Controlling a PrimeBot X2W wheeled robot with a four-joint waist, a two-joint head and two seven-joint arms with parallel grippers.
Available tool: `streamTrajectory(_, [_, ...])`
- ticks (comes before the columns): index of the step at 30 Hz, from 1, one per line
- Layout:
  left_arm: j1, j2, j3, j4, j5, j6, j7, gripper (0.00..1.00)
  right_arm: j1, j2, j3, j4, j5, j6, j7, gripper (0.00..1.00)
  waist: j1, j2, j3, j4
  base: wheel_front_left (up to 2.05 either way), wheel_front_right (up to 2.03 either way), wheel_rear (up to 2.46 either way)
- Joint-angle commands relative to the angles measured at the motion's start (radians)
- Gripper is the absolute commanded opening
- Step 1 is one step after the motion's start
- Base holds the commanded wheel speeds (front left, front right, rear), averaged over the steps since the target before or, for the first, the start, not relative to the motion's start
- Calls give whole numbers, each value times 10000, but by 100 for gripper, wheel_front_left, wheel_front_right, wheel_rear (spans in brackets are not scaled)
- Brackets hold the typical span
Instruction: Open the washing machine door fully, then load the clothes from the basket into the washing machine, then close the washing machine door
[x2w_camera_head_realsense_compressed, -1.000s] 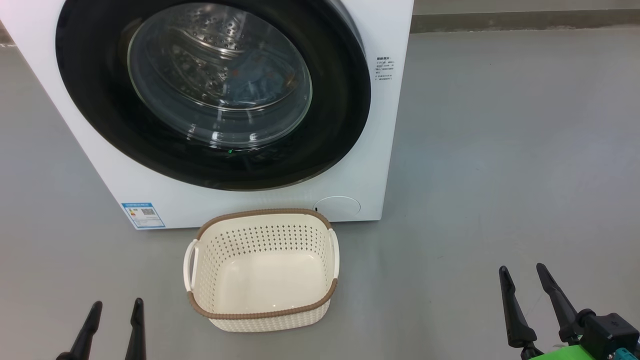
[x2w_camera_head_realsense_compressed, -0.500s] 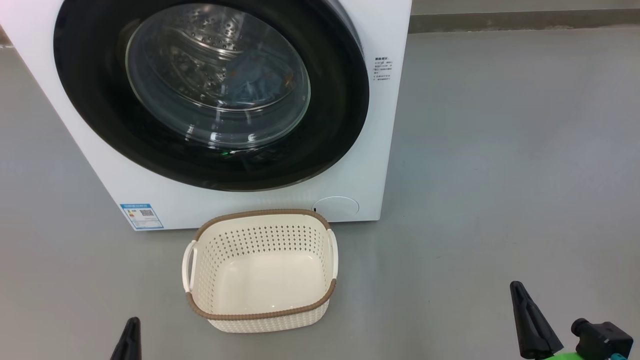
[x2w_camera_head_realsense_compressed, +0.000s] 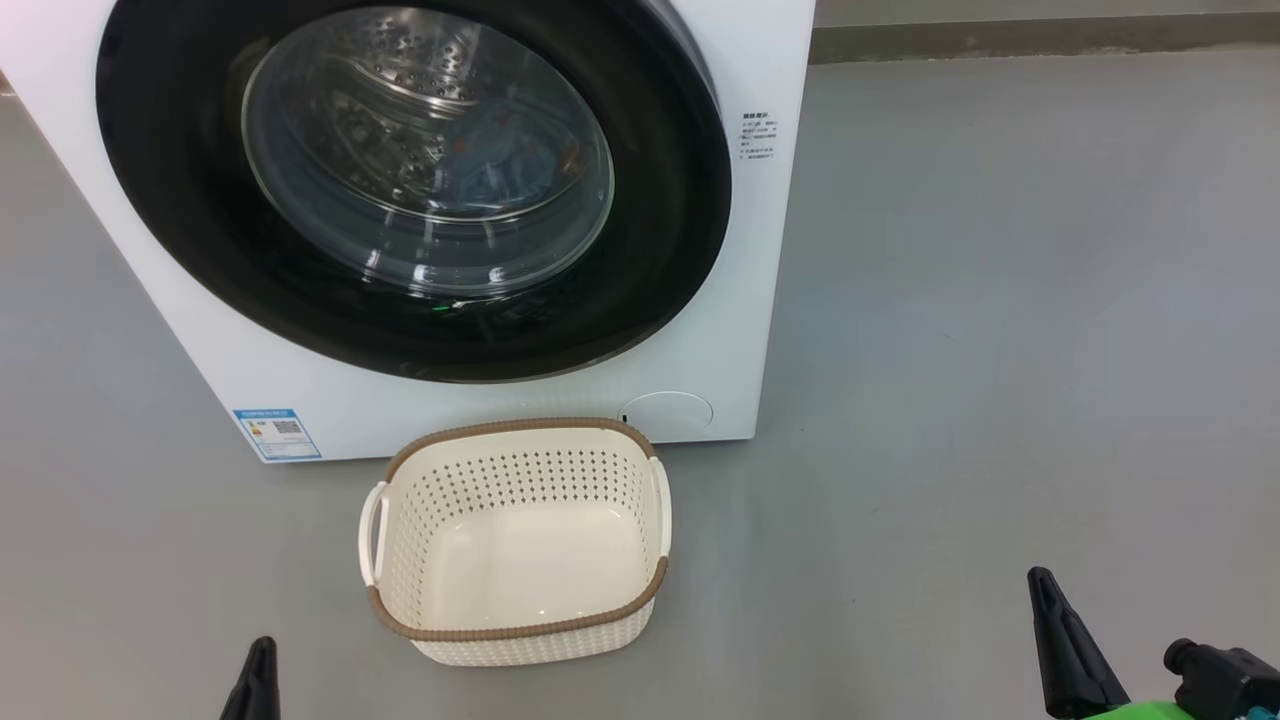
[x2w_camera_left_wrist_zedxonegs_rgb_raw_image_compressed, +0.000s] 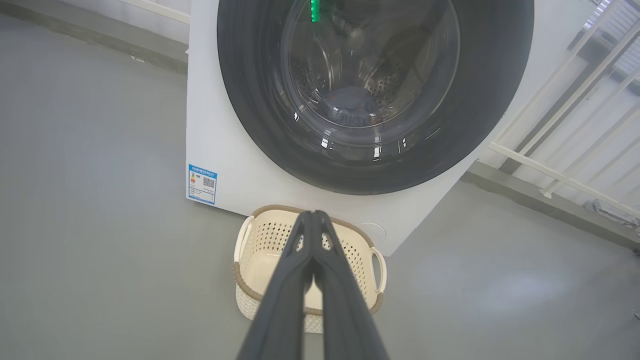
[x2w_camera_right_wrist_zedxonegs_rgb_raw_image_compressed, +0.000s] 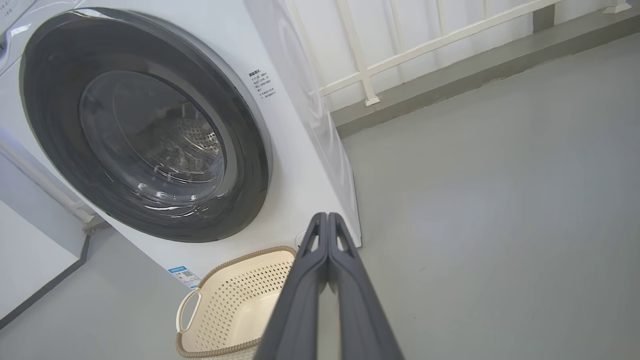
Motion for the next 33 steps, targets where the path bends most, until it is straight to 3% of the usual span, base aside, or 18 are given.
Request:
streamTrajectory(1, [-425,124,171,-147,-374,-2,91,0,-359,-86,-17,-191,388,-12,72,0,-1,0,2,-12,0,0,0])
streamTrajectory(33, [-1070,-61,409,254,-3724,-8,977,0,-857,-134,-72,158,4032,-27,1009,0,-1,0,32,-208,0,0,0])
